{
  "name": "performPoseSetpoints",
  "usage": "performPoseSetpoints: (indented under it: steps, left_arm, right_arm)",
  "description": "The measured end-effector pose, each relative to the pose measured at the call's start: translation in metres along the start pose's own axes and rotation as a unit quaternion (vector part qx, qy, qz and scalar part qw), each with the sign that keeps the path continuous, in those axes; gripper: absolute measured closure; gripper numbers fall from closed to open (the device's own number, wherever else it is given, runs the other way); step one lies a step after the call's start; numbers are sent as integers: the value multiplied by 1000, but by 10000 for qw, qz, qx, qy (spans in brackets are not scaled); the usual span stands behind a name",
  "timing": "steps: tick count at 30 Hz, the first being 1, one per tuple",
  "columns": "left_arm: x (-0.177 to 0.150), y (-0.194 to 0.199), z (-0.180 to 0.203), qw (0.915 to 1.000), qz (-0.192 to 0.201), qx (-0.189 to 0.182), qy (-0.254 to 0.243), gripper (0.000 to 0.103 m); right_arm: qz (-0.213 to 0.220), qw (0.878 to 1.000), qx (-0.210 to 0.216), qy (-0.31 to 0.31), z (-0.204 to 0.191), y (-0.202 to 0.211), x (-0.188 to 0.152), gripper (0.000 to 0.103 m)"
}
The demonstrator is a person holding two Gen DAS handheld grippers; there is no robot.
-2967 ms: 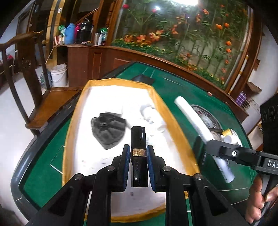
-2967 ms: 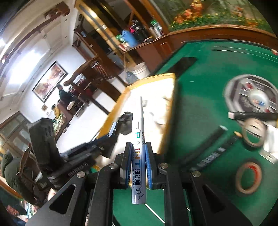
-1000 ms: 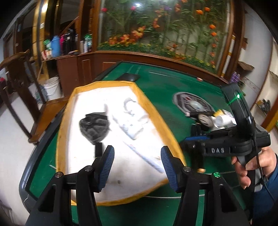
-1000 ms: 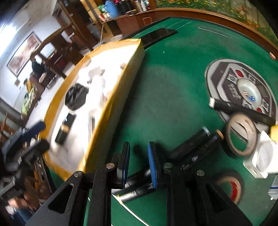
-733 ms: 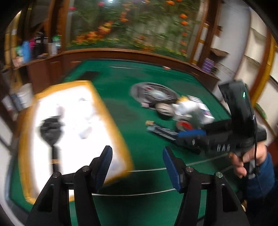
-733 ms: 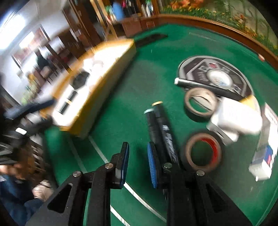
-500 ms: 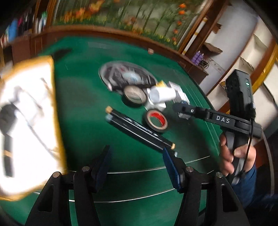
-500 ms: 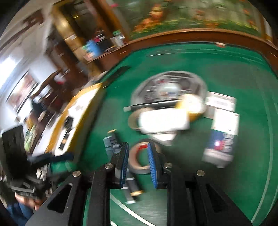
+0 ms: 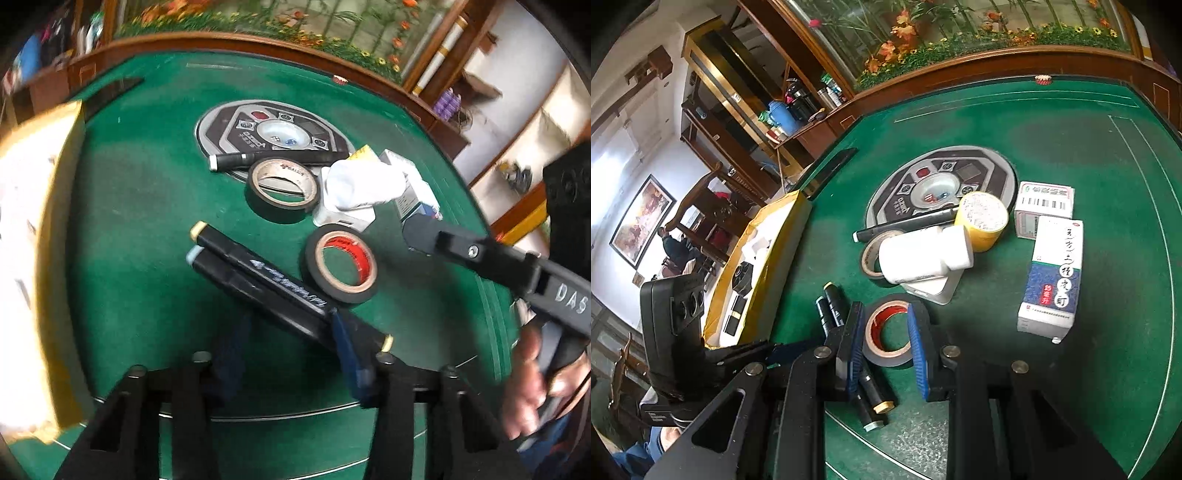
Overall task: Organize rigid objects
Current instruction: 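Grasp a long black marker with the right tool while the left tool grasps another black marker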
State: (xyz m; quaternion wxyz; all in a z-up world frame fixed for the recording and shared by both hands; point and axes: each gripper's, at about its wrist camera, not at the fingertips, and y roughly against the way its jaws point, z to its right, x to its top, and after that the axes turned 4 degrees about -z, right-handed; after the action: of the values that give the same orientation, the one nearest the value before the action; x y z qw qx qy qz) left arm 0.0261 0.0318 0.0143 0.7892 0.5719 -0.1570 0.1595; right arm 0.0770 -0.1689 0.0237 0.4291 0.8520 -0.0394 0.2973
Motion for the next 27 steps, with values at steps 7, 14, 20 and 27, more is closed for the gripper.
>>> performPoseSetpoints:
  steps: [7, 14, 20, 27]
  left_arm:
    - [0, 18, -46, 9964, 50, -521, 666, 71]
    - [9, 7, -25, 9941, -106, -610, 887, 50]
    - [6, -4, 2, 9998, -117, 168, 87, 50]
    - [2, 3, -19, 9942, -72, 999, -381, 55]
  right_arm:
    - [-178, 9996, 51, 194, -11, -12, -3, 79]
    - [-109, 9999, 42, -31, -3, -11, -2, 79]
    - [-23, 10000, 77, -40, -4, -4, -3, 79]
    - [-32, 10000, 75, 28, -6, -3, -4, 79]
